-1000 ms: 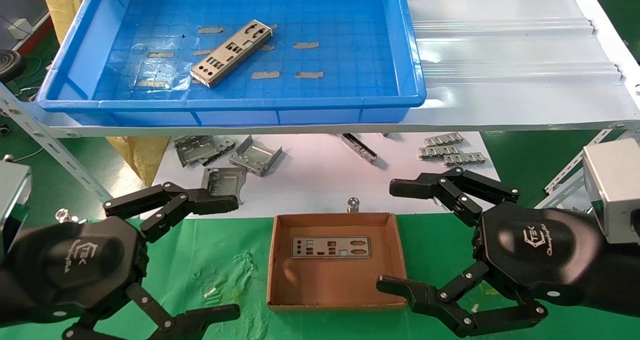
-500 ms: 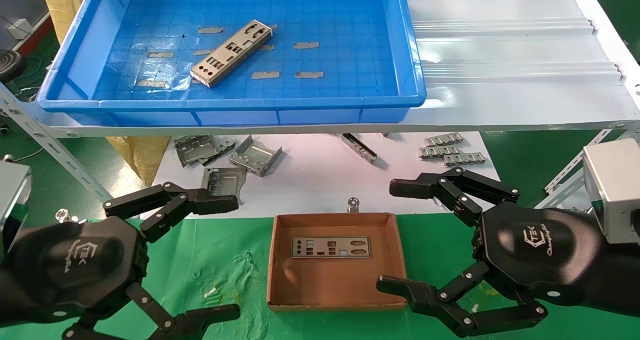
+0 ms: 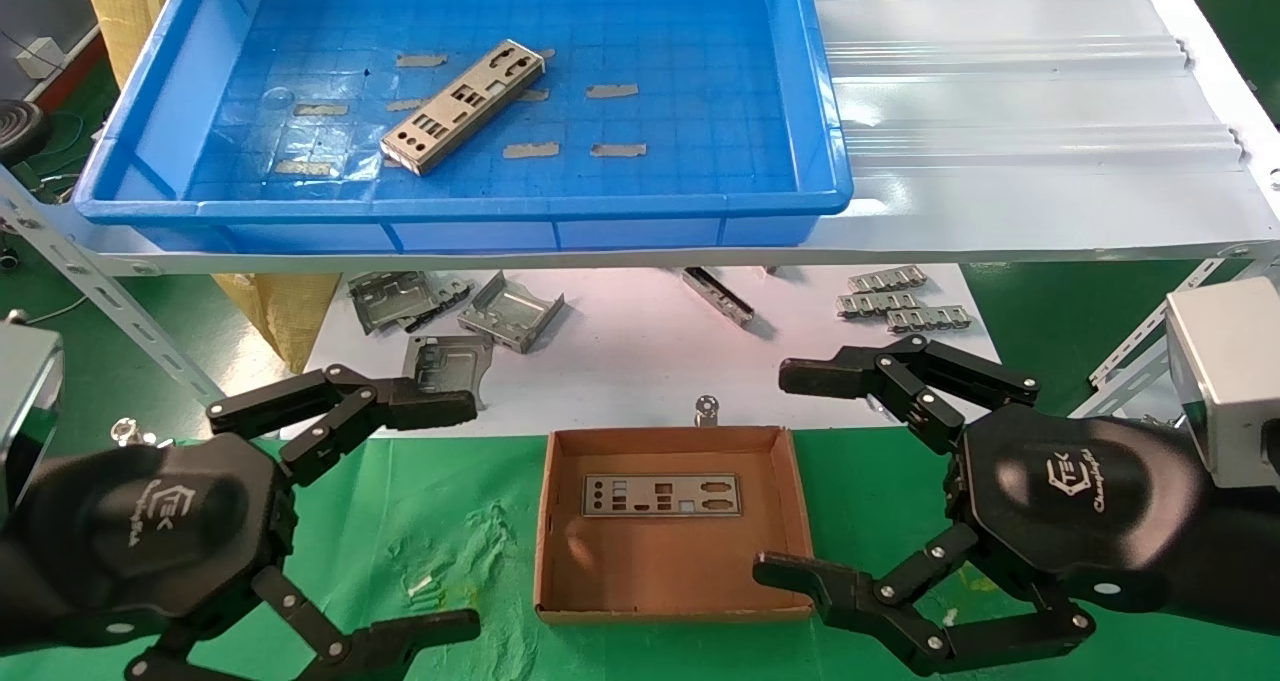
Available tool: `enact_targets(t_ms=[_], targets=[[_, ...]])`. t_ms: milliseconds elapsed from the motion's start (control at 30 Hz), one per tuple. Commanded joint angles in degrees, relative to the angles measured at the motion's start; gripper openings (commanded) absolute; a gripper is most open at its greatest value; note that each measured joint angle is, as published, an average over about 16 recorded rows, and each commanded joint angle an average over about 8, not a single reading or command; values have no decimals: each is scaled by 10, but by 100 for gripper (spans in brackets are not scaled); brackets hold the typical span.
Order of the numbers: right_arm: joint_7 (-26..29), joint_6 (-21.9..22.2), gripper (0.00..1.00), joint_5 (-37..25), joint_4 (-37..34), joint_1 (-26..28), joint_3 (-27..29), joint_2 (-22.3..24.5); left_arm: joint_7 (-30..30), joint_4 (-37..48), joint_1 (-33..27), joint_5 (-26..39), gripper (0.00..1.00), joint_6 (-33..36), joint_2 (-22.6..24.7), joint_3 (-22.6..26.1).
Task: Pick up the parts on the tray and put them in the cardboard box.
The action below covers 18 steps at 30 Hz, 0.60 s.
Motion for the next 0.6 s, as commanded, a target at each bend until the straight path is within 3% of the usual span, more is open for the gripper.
enact_targets(t_ms=[33,100,600], targets=[[0,0,25,0,0,0,0,0,0,0,0,0,100,0,0,0],[0,0,0,0,0,0,0,0,0,0,0,0,100,0,0,0],[0,0,0,0,0,0,0,0,0,0,0,0,100,0,0,0]])
